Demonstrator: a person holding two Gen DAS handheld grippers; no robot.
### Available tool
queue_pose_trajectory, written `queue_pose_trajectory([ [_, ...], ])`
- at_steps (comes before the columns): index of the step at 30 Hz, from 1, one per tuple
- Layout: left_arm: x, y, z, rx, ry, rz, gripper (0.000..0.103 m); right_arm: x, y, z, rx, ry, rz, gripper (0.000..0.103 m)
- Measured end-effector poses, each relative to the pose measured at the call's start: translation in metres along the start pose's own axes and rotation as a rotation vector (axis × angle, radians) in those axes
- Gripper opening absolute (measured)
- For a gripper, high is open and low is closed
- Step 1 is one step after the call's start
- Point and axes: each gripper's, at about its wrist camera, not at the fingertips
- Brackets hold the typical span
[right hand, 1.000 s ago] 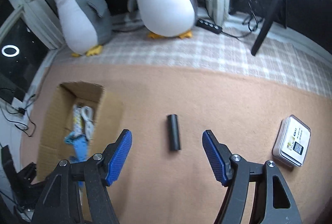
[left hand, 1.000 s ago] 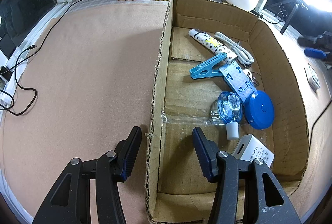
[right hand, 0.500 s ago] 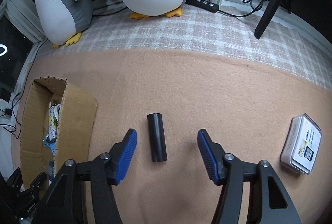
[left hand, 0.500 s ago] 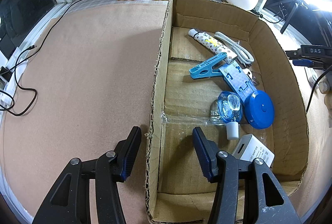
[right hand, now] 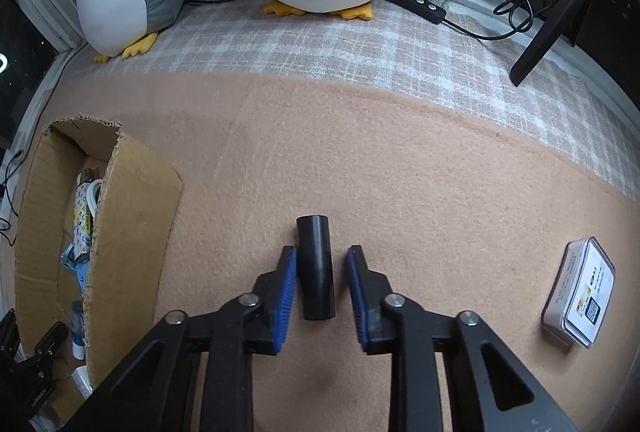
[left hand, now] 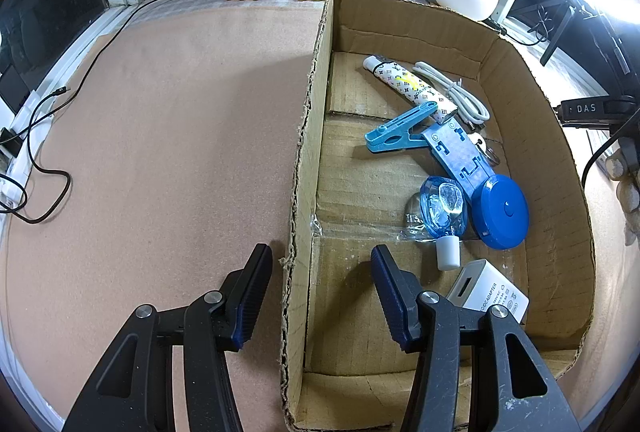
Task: Organize rigid objects
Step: 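Move the right tool to the black cylinder and grasp it, then carry the black cylinder into the box and open the right gripper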
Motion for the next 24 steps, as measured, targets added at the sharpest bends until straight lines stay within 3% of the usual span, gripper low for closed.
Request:
queue_pose_trajectory([
  [2, 0.0, 0.0, 0.0, 0.0, 0.0, 0.0, 0.055, 0.002, 0.0, 0.0, -0.001, 0.003, 0.003, 0.015],
  [8, 0.0, 0.0, 0.0, 0.0, 0.0, 0.0, 0.055, 0.004, -0.009, -0.008, 0.015, 0.013, 0.023, 0.015],
  [15, 0.001, 0.0, -0.001, 0.0, 0.001, 0.001, 0.055, -0.012, -0.053, -0.02, 0.091, -0.026, 0.079, 0.015],
  [24, 0.001, 0.0, -0.001, 0.002, 0.002, 0.003, 0.055, -0.084, -0.096, -0.037, 0.128, -0.165, 0.21, 0.015],
])
Point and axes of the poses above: each gripper's, at about its wrist camera, not at the fingertips, and y roughly the way its jaws point, x to its right, z to its top, and after that the axes turned 9 degrees about y, right-handed
